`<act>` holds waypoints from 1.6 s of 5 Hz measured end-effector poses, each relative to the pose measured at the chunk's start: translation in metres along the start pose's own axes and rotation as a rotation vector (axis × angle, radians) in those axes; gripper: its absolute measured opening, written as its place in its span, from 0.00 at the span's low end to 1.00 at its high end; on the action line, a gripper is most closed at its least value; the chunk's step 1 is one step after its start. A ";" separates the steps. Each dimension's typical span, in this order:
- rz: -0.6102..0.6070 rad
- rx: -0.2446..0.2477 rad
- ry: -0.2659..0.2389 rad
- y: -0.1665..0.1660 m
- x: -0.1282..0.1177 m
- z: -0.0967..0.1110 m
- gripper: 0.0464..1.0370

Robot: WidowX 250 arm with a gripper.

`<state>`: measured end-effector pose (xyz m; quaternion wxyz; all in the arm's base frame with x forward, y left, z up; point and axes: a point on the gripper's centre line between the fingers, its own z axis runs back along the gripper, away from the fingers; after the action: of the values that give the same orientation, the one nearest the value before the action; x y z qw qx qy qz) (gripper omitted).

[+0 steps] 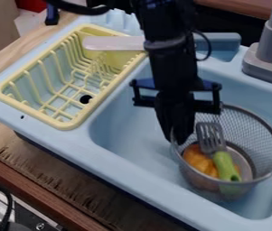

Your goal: Move the objet in the basket

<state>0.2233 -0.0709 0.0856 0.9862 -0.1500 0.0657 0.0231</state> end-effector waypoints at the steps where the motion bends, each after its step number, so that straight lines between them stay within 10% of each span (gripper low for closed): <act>1: 0.012 -0.008 0.005 -0.001 -0.009 -0.002 0.01; 3: -0.032 0.032 -0.005 -0.004 -0.009 -0.004 0.16; 6: -0.177 0.179 -0.107 -0.001 -0.014 0.014 0.94; 8: -0.169 0.253 -0.195 0.015 -0.005 0.034 0.96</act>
<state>0.2219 -0.0467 0.1145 0.9974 -0.0265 -0.0409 -0.0538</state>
